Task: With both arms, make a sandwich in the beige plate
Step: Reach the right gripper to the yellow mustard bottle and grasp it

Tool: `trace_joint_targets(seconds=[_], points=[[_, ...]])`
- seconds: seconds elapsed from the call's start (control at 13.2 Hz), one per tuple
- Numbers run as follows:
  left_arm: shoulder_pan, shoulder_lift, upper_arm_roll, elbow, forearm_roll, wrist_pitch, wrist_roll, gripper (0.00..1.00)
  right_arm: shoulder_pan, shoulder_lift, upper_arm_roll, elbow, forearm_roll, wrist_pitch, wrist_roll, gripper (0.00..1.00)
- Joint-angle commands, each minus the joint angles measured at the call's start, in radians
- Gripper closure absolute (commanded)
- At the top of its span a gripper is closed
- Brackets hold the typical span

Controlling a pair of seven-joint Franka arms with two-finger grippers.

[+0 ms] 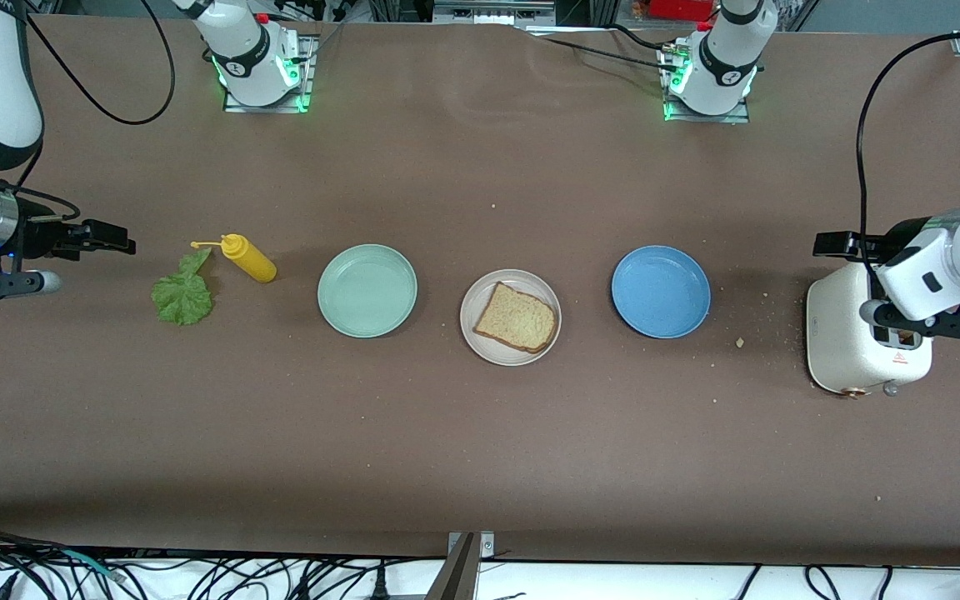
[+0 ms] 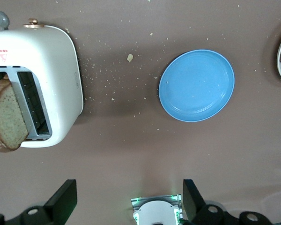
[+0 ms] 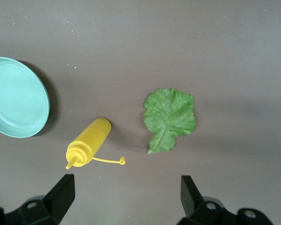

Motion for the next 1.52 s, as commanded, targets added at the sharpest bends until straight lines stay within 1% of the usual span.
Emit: trace_joint_targets(seconds=[0.0, 0.08, 0.15, 0.23, 0.46, 0.61, 0.83, 0.99, 1.14, 1.37, 1.44], points=[[0.005, -0.04, -0.001, 0.009, 0.038, -0.024, -0.002, 0.01, -0.005, -0.03, -0.005, -0.06, 0.067, 0.053, -0.182, 0.0], [0.005, -0.048, -0.001, 0.009, 0.038, -0.024, 0.002, 0.01, -0.008, -0.03, -0.011, -0.089, 0.128, 0.077, -0.309, 0.0], [0.005, -0.052, 0.001, 0.008, 0.039, -0.024, 0.004, 0.01, -0.008, -0.037, -0.037, -0.134, 0.177, 0.111, -0.447, 0.0], [0.006, -0.054, 0.001, 0.008, 0.039, -0.024, 0.005, 0.01, -0.008, -0.042, -0.05, -0.17, 0.22, 0.143, -0.565, 0.0], [0.006, -0.056, 0.001, 0.008, 0.039, -0.024, 0.005, 0.01, -0.008, -0.033, -0.119, -0.224, 0.332, 0.15, -0.894, 0.0], [0.006, -0.056, 0.001, 0.008, 0.039, -0.024, 0.004, 0.01, -0.008, -0.033, -0.163, -0.281, 0.412, 0.148, -1.066, 0.0], [0.006, -0.056, 0.001, 0.008, 0.039, -0.023, 0.004, 0.01, -0.01, -0.03, -0.202, -0.342, 0.489, 0.145, -1.247, 0.0], [0.006, -0.056, 0.001, 0.008, 0.039, -0.023, 0.004, 0.01, -0.01, -0.008, -0.225, -0.353, 0.515, 0.142, -1.363, 0.0], [0.006, -0.056, 0.001, 0.008, 0.039, -0.021, 0.004, 0.01, -0.011, 0.018, -0.245, -0.364, 0.565, 0.137, -1.468, 0.0], [0.006, -0.056, 0.001, 0.008, 0.039, -0.021, 0.004, 0.01, -0.013, 0.044, -0.26, -0.387, 0.627, 0.136, -1.58, 0.0], [0.006, -0.056, 0.001, 0.008, 0.039, -0.021, 0.004, 0.01, -0.017, 0.051, -0.268, -0.39, 0.634, 0.131, -1.611, 0.0]])
